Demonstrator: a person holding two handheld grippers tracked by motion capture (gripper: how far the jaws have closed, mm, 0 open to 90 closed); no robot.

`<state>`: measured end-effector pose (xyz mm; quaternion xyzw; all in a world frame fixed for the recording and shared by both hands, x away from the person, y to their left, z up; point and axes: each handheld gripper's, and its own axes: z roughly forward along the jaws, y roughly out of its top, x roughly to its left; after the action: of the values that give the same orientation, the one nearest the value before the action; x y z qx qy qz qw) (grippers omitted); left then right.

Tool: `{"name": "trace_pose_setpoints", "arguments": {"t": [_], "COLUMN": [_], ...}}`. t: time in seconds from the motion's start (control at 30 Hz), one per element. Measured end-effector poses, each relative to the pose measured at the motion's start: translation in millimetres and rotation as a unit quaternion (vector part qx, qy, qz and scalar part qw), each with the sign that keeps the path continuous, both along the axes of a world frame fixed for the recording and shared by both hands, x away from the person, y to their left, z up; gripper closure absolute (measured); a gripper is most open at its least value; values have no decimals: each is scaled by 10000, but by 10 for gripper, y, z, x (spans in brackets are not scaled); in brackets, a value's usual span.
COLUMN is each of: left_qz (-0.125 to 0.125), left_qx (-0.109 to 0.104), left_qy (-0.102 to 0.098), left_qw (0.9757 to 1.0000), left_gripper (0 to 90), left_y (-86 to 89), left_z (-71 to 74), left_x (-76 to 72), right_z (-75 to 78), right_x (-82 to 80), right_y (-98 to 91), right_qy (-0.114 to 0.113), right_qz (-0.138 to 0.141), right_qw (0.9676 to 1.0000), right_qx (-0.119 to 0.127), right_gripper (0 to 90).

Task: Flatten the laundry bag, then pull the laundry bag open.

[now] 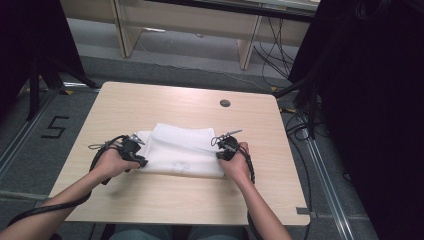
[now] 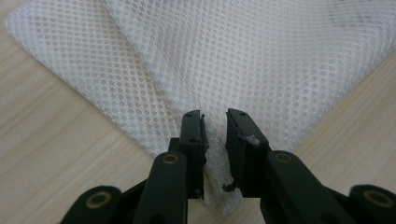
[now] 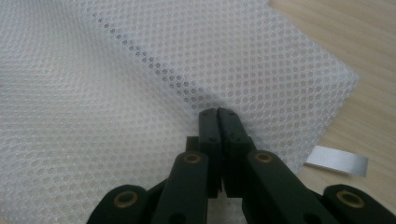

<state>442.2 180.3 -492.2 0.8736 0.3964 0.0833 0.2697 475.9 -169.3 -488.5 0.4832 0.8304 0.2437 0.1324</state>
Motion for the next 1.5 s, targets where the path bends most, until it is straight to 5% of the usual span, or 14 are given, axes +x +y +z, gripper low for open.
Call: {"name": "trace_pose_setpoints", "arguments": {"t": [0.3, 0.4, 0.57, 0.7, 0.77, 0.97, 1.03, 1.1, 1.17, 1.43, 1.5], "left_qz": [192, 246, 247, 348, 448, 581, 498, 502, 412, 299, 301], "left_qx": [-236, -315, -432, -699, -810, -1209, -1123, -1164, -1129, -1138, -1144], "left_qy": [16, -172, -444, -877, -990, -1301, -1378, -1418, -1370, -1384, -1437], "left_qw": [9995, 9991, 9978, 9931, 9908, 9824, 9828, 9818, 9833, 9834, 9825], "left_gripper": [756, 693, 584, 465, 448, 386, 386, 386, 387, 388, 390], "left_y": [120, 133, 196, 276, 294, 372, 385, 376, 380, 323, 302], "left_z": [-29, -46, -10, 85, 101, 81, 79, 68, 72, 74, 67], "left_x": [-32, -63, -129, -305, -365, -530, -515, -507, -515, -485, -493], "right_z": [-2, 37, 179, 351, 369, 273, 289, 293, 286, 276, 278], "right_x": [5, -5, -58, -187, -206, -336, -357, -318, -284, -336, -300], "right_y": [77, 64, -11, -236, -289, -628, -651, -673, -634, -566, -591], "right_qy": [25, 37, -168, -430, -385, -408, -200, -341, -452, -170, -313], "right_qz": [74, 77, 267, -117, -135, -424, -599, -549, -535, -582, -429], "right_qw": [9999, 9997, 9981, 9974, 9978, 9957, 9951, 9948, 9940, 9949, 9952], "right_qx": [90, 232, 531, 572, 523, 721, 755, 792, 845, 800, 824], "right_gripper": [863, 740, 681, 623, 619, 595, 587, 581, 578, 569, 565]}}
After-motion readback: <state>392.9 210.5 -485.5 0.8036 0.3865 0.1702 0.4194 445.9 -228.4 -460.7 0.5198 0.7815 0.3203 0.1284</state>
